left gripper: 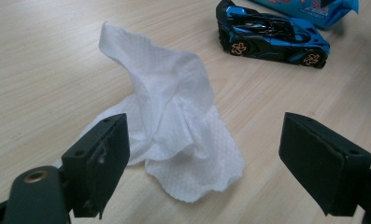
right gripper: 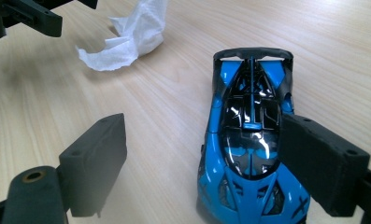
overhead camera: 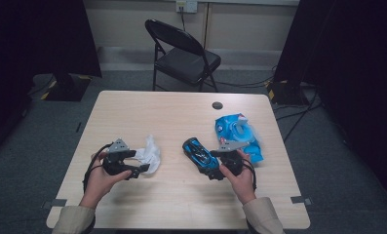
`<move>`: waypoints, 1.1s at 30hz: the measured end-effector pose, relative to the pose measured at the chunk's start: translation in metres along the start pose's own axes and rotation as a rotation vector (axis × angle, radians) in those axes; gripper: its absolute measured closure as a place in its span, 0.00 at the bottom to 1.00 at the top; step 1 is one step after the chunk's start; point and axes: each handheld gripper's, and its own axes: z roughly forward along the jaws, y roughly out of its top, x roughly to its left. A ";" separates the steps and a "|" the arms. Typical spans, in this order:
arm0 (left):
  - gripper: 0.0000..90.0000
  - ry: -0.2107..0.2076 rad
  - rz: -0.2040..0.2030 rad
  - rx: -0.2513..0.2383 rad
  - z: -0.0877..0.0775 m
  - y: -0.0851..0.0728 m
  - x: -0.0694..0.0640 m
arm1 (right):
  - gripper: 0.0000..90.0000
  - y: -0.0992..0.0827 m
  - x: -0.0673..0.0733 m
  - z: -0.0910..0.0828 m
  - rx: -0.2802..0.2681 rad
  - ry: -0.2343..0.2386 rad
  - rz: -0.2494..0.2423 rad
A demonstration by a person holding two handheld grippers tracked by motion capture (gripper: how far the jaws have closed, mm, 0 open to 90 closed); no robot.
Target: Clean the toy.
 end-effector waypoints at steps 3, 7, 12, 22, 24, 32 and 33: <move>0.18 0.001 0.006 0.005 -0.003 -0.002 0.000 | 0.18 -0.001 0.002 -0.002 0.000 0.010 -0.003; 0.18 0.002 0.017 0.011 -0.007 -0.006 -0.001 | 0.17 -0.003 0.005 -0.004 0.008 0.008 -0.024; 0.18 -0.003 0.020 0.017 -0.012 -0.009 -0.003 | 0.17 -0.008 0.005 -0.010 0.006 0.018 -0.017; 0.18 -0.015 0.017 0.016 -0.017 -0.017 -0.005 | 0.18 -0.014 0.005 -0.022 0.005 0.017 -0.025; 0.18 -0.021 0.011 0.016 -0.018 -0.019 -0.005 | 0.18 -0.017 0.004 -0.024 0.008 0.013 -0.024; 0.18 -0.029 0.012 0.024 -0.022 -0.027 -0.005 | 0.18 -0.027 0.001 -0.034 0.020 0.027 -0.006; 0.18 -0.029 0.007 0.025 -0.023 -0.028 -0.005 | 0.18 -0.028 0.000 -0.035 0.025 0.022 -0.006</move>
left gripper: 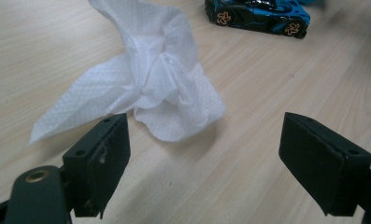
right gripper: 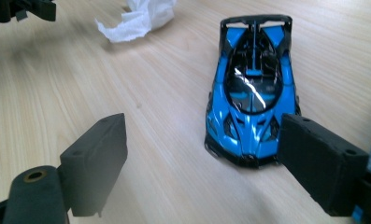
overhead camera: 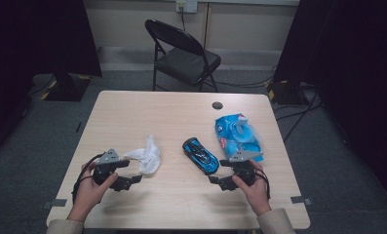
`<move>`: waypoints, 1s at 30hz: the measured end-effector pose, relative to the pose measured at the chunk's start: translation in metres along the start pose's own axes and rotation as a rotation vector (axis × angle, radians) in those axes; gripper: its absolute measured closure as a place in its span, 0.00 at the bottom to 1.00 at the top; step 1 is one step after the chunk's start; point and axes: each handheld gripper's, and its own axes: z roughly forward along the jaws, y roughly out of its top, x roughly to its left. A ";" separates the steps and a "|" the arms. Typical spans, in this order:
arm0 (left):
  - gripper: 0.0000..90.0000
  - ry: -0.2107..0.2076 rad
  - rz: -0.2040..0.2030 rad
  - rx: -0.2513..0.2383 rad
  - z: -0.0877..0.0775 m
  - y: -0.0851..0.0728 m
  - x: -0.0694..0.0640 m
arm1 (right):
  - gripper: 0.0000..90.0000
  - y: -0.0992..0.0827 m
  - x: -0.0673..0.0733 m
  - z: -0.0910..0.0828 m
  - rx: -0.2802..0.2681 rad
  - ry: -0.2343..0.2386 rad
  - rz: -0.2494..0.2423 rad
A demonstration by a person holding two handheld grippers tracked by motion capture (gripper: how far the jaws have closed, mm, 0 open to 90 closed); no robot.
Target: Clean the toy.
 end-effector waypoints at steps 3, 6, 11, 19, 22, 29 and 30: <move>0.18 0.004 -0.008 -0.007 -0.003 -0.003 0.001 | 0.18 -0.004 -0.002 -0.003 0.004 0.000 0.002; 0.18 0.004 -0.007 -0.003 -0.005 -0.005 0.002 | 0.18 -0.007 -0.002 -0.006 0.004 -0.002 0.001; 0.18 0.003 -0.016 -0.003 -0.007 -0.009 0.003 | 0.18 -0.011 -0.005 -0.011 0.007 -0.009 0.001; 0.18 0.003 -0.015 -0.001 -0.012 -0.017 0.005 | 0.18 -0.019 -0.008 -0.021 0.012 -0.018 0.003; 0.18 0.000 -0.014 0.000 -0.014 -0.019 0.005 | 0.18 -0.024 -0.010 -0.025 0.019 -0.019 0.007; 0.18 0.002 -0.018 0.004 -0.016 -0.025 0.007 | 0.18 -0.034 -0.015 -0.035 0.029 -0.032 -0.002; 0.18 0.001 -0.018 0.006 -0.016 -0.026 0.007 | 0.18 -0.035 -0.016 -0.037 0.031 -0.034 -0.002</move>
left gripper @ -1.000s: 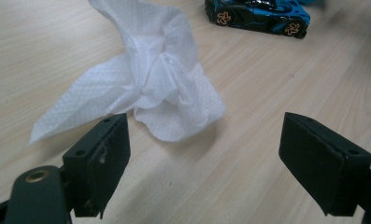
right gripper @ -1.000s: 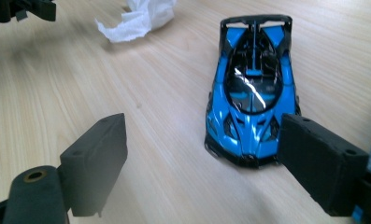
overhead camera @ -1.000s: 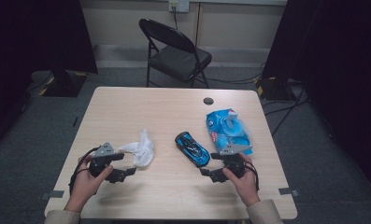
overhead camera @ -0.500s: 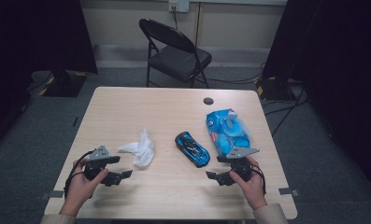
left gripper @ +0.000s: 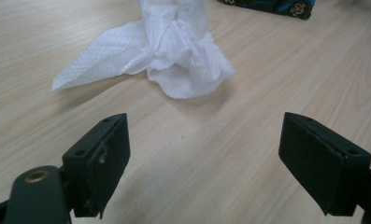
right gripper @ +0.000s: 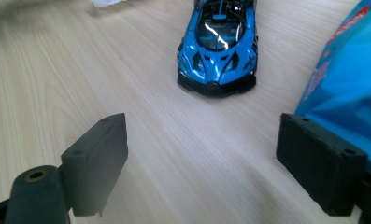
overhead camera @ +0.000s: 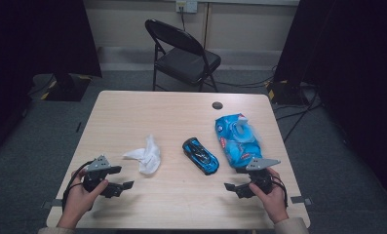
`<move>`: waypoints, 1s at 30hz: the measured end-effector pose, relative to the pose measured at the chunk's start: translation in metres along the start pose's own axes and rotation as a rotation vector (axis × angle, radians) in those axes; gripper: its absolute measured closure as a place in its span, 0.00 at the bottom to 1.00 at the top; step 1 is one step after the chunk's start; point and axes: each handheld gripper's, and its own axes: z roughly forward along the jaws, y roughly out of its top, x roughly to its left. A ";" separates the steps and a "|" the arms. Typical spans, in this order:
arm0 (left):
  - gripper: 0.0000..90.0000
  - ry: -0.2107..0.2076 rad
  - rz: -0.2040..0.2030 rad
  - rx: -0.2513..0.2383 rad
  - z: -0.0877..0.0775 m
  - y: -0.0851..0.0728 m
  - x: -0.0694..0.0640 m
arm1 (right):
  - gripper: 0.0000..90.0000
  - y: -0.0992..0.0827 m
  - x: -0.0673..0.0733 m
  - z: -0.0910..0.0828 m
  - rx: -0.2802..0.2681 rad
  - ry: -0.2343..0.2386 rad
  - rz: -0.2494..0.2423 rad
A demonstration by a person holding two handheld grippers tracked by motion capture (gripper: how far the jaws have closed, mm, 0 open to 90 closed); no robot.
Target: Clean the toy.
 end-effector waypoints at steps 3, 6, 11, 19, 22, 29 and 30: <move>0.18 0.006 0.008 0.011 -0.001 -0.002 0.001 | 0.18 -0.005 -0.003 -0.003 0.009 -0.008 0.006; 0.18 0.012 0.006 0.016 -0.002 -0.005 0.002 | 0.19 -0.008 -0.005 -0.006 0.021 -0.024 0.003; 0.18 0.016 0.006 0.015 -0.007 -0.008 0.005 | 0.19 -0.014 -0.008 -0.011 0.025 -0.031 0.003; 0.18 0.031 0.015 0.032 -0.010 -0.015 0.008 | 0.19 -0.025 -0.013 -0.020 0.032 -0.050 0.020; 0.18 0.034 0.021 0.040 -0.010 -0.017 0.009 | 0.19 -0.029 -0.015 -0.021 0.037 -0.061 0.021; 0.18 0.028 0.033 0.040 -0.010 -0.018 0.009 | 0.19 -0.033 -0.015 -0.022 0.046 -0.069 0.011; 0.18 0.032 0.033 0.037 -0.010 -0.018 0.009 | 0.19 -0.033 -0.015 -0.022 0.048 -0.075 0.007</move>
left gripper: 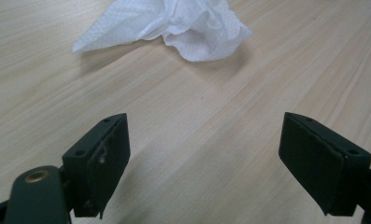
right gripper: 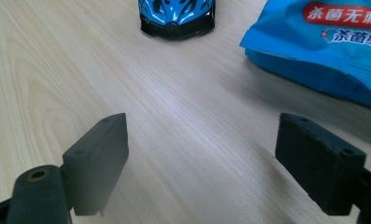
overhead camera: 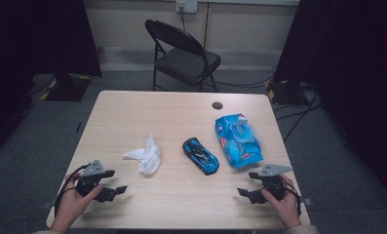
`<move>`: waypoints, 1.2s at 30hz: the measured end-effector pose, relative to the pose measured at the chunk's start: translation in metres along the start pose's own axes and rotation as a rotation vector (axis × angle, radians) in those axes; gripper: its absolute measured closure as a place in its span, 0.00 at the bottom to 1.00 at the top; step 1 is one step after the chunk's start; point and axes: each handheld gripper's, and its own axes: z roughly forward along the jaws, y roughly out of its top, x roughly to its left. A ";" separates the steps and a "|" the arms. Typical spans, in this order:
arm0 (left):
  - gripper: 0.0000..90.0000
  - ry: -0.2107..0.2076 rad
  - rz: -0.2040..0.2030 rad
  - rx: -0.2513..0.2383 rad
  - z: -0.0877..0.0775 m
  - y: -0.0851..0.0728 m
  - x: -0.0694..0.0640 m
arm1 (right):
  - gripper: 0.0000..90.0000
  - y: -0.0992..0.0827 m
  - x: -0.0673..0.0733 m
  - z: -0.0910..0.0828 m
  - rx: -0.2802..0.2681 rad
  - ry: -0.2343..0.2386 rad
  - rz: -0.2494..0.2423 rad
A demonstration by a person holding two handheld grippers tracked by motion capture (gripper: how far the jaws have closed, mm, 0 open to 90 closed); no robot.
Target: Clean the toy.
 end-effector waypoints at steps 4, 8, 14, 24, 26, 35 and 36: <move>0.18 0.007 0.002 0.000 -0.003 -0.002 0.002 | 0.19 -0.003 0.000 -0.002 0.016 -0.006 -0.016; 0.18 0.011 0.000 -0.002 -0.006 -0.003 0.003 | 0.19 -0.007 -0.002 -0.003 0.020 -0.016 -0.013; 0.18 0.017 0.007 0.003 -0.008 -0.006 0.003 | 0.20 -0.011 -0.002 -0.001 0.040 -0.044 -0.040; 0.18 0.028 0.016 0.011 -0.015 -0.013 0.005 | 0.19 -0.014 0.000 0.000 0.041 -0.056 -0.072; 0.18 0.031 0.017 0.015 -0.016 -0.015 0.006 | 0.19 -0.014 0.000 0.000 0.040 -0.057 -0.076; 0.18 0.036 0.032 0.023 -0.017 -0.019 0.007 | 0.18 -0.015 0.000 0.000 0.041 -0.060 -0.086; 0.18 0.039 0.033 0.026 -0.017 -0.019 0.007 | 0.18 -0.015 0.000 0.000 0.041 -0.060 -0.086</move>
